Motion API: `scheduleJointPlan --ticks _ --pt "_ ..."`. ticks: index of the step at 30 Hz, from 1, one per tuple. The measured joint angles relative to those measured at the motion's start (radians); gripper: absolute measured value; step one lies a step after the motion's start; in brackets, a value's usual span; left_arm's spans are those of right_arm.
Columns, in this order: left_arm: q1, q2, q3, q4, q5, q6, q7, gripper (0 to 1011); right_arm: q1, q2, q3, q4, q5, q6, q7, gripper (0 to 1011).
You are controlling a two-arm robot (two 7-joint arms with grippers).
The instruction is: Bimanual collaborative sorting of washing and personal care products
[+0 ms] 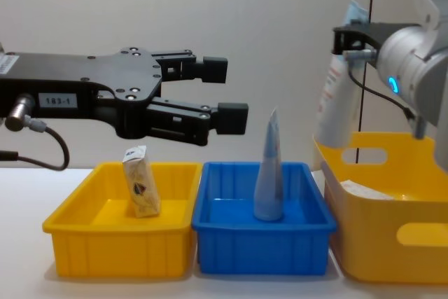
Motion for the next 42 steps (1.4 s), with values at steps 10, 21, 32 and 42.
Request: scheduleJointPlan --ticks 10,21,32,42 --pt "0.0 0.0 0.0 0.0 0.0 0.0 0.0 1001 0.017 0.0 0.063 0.046 -0.023 0.048 -0.065 0" --pt "0.0 0.0 0.0 0.0 0.0 0.0 0.0 1002 0.018 0.011 0.13 0.096 -0.042 0.082 -0.123 33" --pt "0.0 0.0 0.0 0.0 0.0 0.0 0.0 1001 0.0 0.015 0.157 0.102 -0.051 0.085 -0.134 378" --pt "0.0 0.0 0.0 0.0 0.0 0.0 0.0 1001 -0.028 0.005 0.161 0.064 -0.048 0.053 -0.12 664"
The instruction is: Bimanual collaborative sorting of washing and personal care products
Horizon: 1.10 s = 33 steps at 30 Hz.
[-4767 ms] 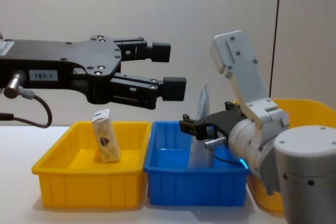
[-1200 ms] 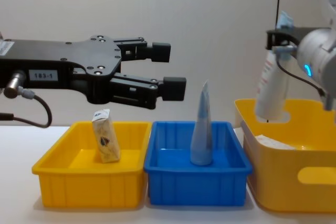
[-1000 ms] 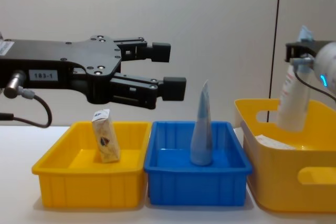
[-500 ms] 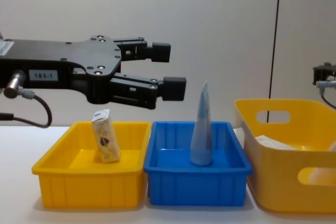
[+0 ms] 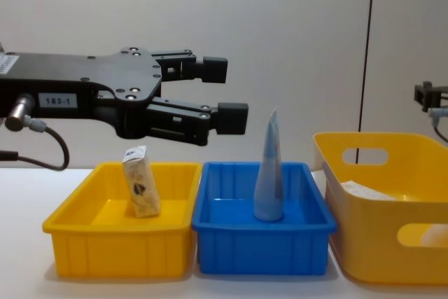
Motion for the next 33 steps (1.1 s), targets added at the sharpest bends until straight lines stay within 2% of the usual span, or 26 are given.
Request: scheduleJointPlan --ticks 1,7,9,10,16,18,20,21,22,33 --pt "0.0 0.0 0.0 0.0 0.0 0.0 0.0 1001 -0.003 -0.001 -0.001 -0.005 0.002 -0.002 0.004 728" --pt "0.0 0.0 0.0 0.0 0.0 0.0 0.0 1001 -0.033 -0.004 -0.009 -0.052 0.022 -0.021 0.048 914" --pt "0.0 0.0 0.0 0.0 0.0 0.0 0.0 1001 -0.04 -0.004 -0.012 -0.065 0.028 -0.025 0.061 933" --pt "0.0 0.0 0.0 0.0 0.0 0.0 0.0 1001 -0.049 -0.004 -0.016 -0.078 0.036 -0.027 0.077 990" --pt "0.0 0.0 0.0 0.0 0.0 0.0 0.0 1002 -0.078 0.003 -0.026 -0.121 0.06 -0.032 0.135 1000" --pt "0.0 0.0 0.0 0.0 0.0 0.0 0.0 1001 -0.095 0.01 -0.031 -0.149 0.075 -0.032 0.173 1000" --pt "0.0 0.0 0.0 0.0 0.0 0.0 0.0 1002 -0.1 0.012 -0.033 -0.156 0.078 -0.032 0.182 1000" --pt "0.0 0.0 0.0 0.0 0.0 0.0 0.0 1001 -0.112 0.02 -0.037 -0.174 0.09 -0.031 0.209 1000" --pt "0.0 0.0 0.0 0.0 0.0 0.0 0.0 1001 -0.112 0.02 -0.037 -0.174 0.09 -0.031 0.209 1000" --pt "0.0 0.0 0.0 0.0 0.0 0.0 0.0 1002 -0.169 0.075 -0.056 -0.255 0.165 -0.018 0.364 1000"
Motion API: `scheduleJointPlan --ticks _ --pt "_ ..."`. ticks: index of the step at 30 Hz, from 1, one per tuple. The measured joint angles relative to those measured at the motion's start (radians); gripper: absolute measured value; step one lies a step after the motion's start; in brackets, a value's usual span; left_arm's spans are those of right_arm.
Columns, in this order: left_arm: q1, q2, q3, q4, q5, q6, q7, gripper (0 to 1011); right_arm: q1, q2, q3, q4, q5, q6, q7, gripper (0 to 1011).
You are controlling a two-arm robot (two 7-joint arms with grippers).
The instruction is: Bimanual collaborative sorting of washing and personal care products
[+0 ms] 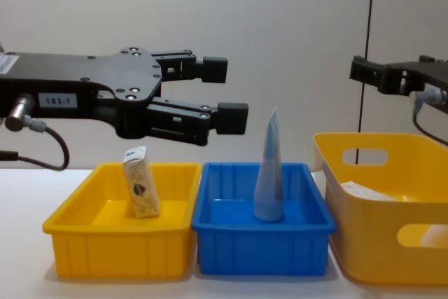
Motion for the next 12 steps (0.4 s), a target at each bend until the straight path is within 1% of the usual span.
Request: scheduleJointPlan --ticks 12 --pt "0.0 0.0 0.0 0.0 0.0 0.0 0.0 1002 -0.04 0.081 -0.011 -0.055 0.096 0.012 0.176 1000"
